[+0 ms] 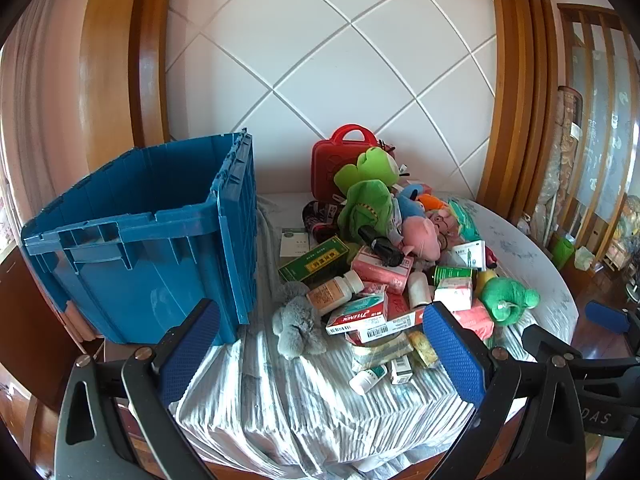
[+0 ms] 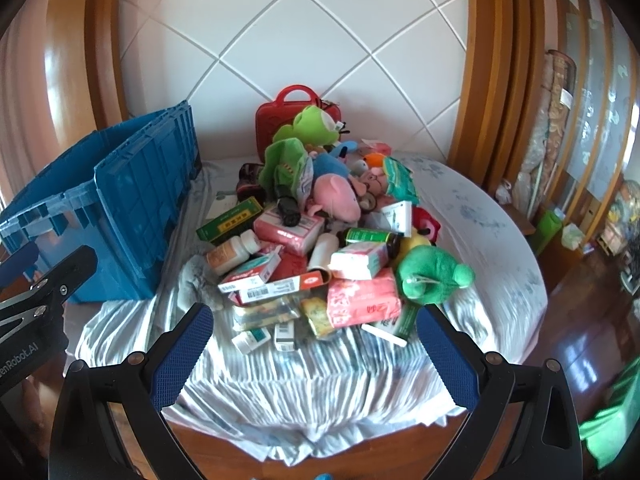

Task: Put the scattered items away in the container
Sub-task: 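Move both tools toward the pile of medicine items on the bed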

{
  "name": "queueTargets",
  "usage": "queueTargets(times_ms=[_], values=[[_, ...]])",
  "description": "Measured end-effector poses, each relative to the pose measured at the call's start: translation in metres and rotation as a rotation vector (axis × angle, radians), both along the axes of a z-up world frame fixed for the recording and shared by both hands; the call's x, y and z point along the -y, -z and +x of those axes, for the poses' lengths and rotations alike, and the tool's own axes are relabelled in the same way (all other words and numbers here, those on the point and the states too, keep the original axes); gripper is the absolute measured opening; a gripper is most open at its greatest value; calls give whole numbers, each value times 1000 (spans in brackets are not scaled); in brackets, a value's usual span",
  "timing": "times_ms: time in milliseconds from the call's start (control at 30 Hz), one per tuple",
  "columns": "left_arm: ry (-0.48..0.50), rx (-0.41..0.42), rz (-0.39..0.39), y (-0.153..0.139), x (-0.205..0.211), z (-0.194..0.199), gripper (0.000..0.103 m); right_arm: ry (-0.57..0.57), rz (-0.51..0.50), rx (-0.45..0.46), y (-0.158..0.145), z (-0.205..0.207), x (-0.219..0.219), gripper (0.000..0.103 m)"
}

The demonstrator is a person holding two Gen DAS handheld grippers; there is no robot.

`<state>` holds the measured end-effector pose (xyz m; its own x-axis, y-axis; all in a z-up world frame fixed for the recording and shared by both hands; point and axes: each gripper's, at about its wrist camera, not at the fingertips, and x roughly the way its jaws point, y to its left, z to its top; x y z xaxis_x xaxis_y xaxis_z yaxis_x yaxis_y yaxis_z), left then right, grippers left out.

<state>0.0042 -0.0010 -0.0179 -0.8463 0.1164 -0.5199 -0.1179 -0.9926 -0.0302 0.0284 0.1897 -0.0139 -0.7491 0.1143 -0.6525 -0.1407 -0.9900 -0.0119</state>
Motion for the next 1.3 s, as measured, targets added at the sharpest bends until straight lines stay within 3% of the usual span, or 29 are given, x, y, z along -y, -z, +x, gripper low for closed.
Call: queueTargets(times_ms=[267,567,633,700,800,1133,1300], values=[[40,72,-21,32,5,-15,103,-2,-54,86,33,-8,-2,103],[83,290,-9,119,-6,-57,103,58,-60,241,103,-33,-24,103],[76,324,-33,138,-18,-70,103,38,-67,268,120,-47,-30,99],[82,376,-34,158,-27,-83,100,12,-86,297,133,-59,-33,77],[17,422,-42,182,-44,-100,87,-30,-126,339,155,-80,-39,63],[49,510,-88,245,-73,-131,85,-101,-223,413,212,-121,-48,58],[120,524,-100,264,-80,-144,70,-99,-257,412,225,-131,-40,58]])
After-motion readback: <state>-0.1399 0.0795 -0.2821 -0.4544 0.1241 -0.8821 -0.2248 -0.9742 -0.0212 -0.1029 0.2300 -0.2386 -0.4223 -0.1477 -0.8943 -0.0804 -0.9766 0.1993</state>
